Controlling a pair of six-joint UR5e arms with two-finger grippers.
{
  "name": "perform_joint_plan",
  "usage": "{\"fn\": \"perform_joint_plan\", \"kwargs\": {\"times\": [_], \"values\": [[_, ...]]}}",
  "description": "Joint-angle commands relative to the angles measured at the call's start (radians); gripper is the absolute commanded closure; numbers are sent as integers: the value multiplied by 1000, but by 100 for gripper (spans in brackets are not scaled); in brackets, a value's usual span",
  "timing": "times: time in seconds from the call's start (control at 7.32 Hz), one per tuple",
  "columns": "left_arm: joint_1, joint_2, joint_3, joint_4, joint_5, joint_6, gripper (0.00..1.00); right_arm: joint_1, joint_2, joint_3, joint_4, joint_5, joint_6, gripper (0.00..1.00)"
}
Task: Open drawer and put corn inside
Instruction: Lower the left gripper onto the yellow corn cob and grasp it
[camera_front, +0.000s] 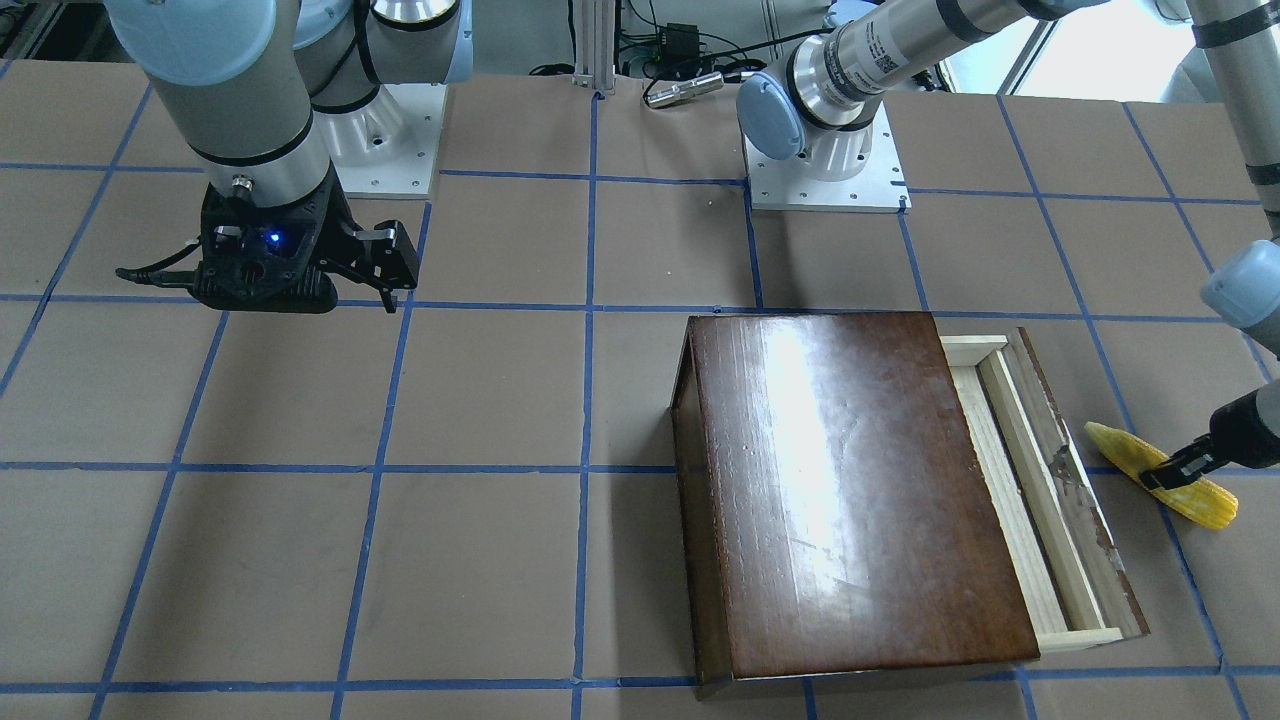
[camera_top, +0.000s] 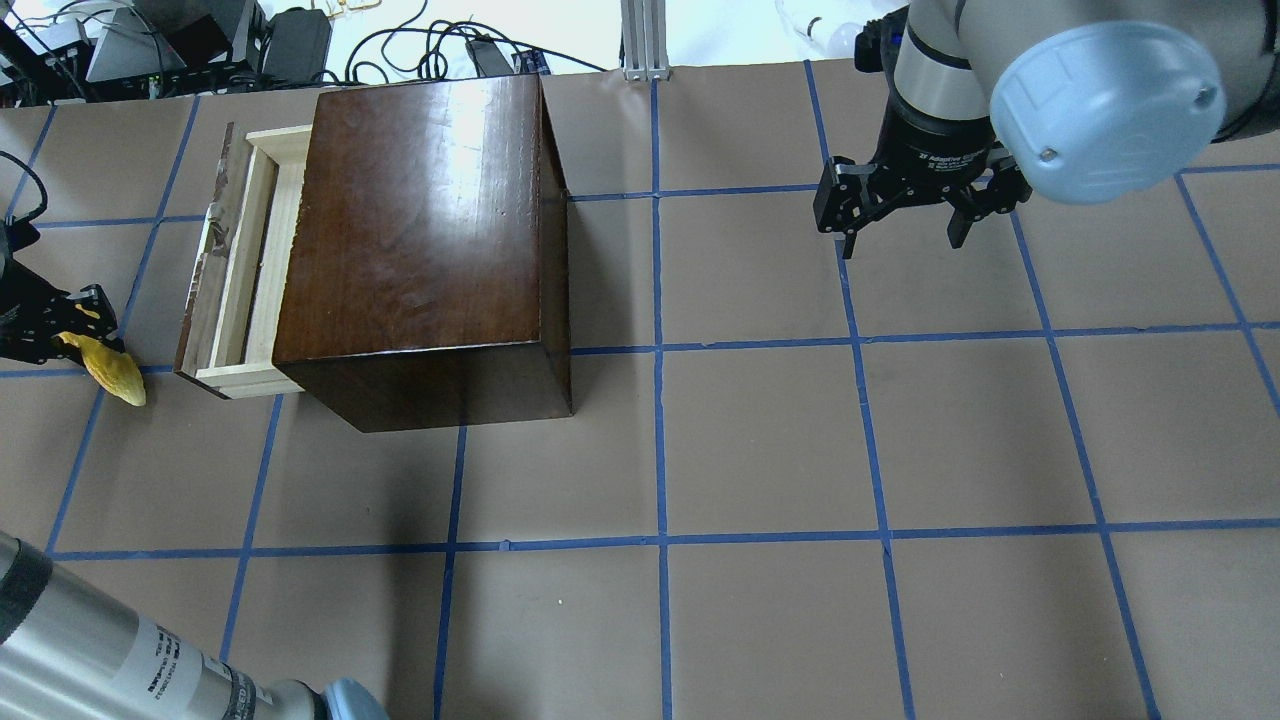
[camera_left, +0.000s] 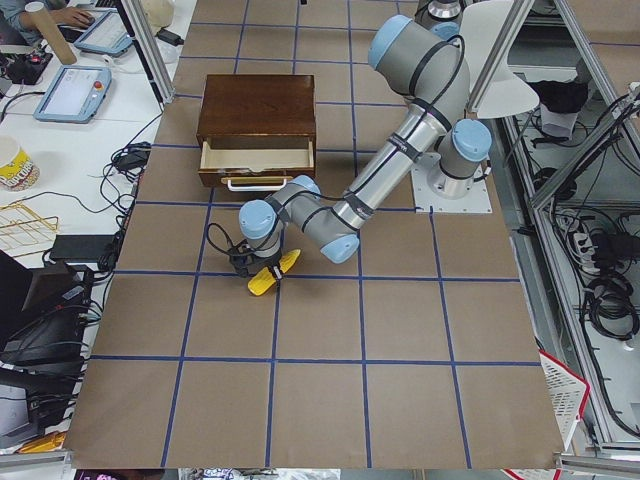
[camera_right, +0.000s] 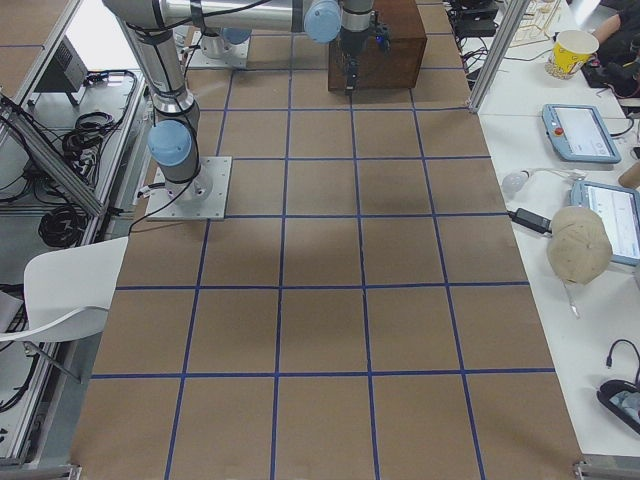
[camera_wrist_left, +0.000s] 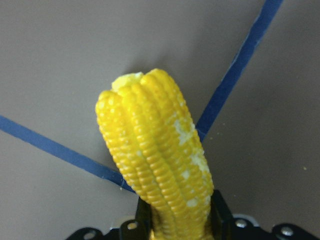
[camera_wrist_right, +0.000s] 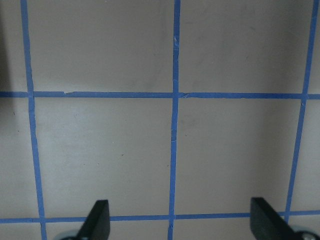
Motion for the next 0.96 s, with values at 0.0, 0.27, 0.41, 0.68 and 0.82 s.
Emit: {"fn": "perform_joint_plan", "kwargs": {"times": [0.0, 0.27, 0.41, 0.68, 0.82], "values": [[0, 3, 2, 0, 1, -1, 100, 0, 0, 0, 0, 0, 0, 0], [-2, 19, 11, -15, 20, -13, 100, 0, 0, 0, -1, 0, 0, 0], [-6, 29, 17, -24, 20, -13, 100, 0, 0, 0, 0, 0, 0, 0], [-18, 83, 58, -133, 32, 10, 100, 0, 0, 0, 0, 0, 0, 0], [-26, 112, 87, -188, 35, 19, 100, 0, 0, 0, -1, 0, 0, 0]]}}
